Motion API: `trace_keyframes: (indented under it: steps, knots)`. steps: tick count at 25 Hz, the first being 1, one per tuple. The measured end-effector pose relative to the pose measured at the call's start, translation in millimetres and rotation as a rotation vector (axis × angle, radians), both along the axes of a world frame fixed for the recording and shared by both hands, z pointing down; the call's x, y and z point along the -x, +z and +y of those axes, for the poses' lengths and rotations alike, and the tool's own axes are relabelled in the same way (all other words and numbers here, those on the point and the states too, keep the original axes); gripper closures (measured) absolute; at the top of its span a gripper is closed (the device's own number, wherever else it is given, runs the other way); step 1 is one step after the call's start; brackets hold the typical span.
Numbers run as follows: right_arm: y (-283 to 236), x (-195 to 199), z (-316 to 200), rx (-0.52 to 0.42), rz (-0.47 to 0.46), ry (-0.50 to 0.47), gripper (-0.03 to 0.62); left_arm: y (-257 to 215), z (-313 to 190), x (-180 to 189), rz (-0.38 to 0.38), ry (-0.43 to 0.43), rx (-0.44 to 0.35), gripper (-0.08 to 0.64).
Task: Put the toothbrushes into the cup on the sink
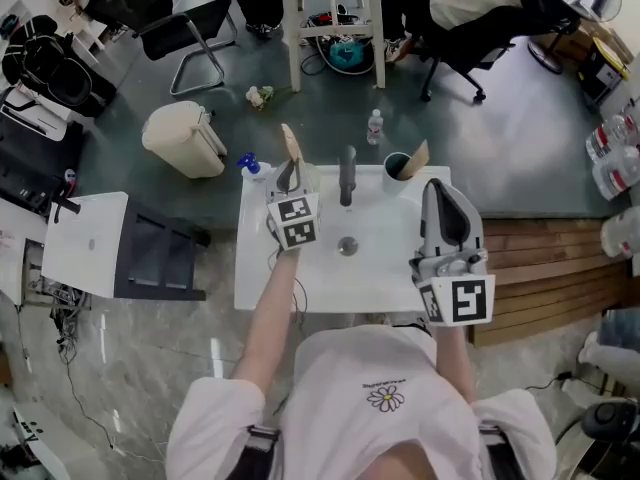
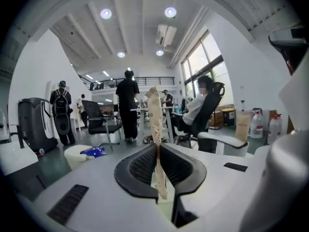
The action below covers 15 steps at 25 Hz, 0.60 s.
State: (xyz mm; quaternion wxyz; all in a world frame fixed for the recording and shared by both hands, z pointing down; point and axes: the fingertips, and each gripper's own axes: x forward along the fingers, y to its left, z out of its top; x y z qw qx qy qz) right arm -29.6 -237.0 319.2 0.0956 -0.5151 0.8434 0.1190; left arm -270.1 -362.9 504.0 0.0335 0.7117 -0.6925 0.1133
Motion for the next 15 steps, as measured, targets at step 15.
trace_keyframes:
  steps: [15]
  knots:
    - [7,-6,12,0.016,0.022,0.0,0.58,49,2,-7,0.124,0.026,0.137,0.398]
